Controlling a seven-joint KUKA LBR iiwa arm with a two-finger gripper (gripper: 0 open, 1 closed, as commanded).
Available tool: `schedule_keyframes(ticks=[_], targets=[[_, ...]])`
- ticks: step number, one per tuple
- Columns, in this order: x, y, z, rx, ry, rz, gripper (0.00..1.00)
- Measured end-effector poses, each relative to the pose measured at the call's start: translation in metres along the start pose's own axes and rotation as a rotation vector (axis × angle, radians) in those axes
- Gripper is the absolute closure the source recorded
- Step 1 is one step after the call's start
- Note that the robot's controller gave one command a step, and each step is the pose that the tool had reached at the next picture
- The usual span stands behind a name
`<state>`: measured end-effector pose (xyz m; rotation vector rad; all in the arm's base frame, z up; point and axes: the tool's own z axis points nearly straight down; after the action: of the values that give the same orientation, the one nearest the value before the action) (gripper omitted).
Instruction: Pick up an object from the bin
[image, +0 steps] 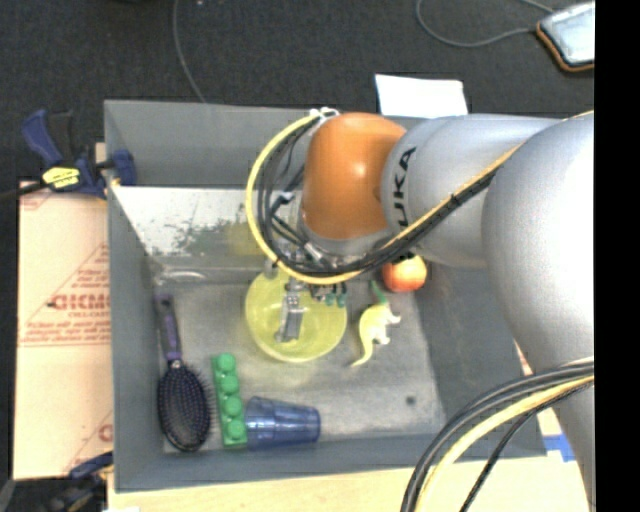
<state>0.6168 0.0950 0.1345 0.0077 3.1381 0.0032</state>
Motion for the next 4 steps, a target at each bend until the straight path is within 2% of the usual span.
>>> schedule_keyframes(ticks=[1, 2, 3, 4], targets=[[0.0, 0.0, 0.0, 0.0, 0.0, -0.002, 0.0], [0.013, -0.055, 0.05, -0.001, -0.011, -0.046, 0.0], [0.002, -0.023, 0.051, -0.003, -0.023, 0.01, 0.0], [-0.001, -0.059, -0.034, 0.001, -0.024, -0.052, 0.0]])
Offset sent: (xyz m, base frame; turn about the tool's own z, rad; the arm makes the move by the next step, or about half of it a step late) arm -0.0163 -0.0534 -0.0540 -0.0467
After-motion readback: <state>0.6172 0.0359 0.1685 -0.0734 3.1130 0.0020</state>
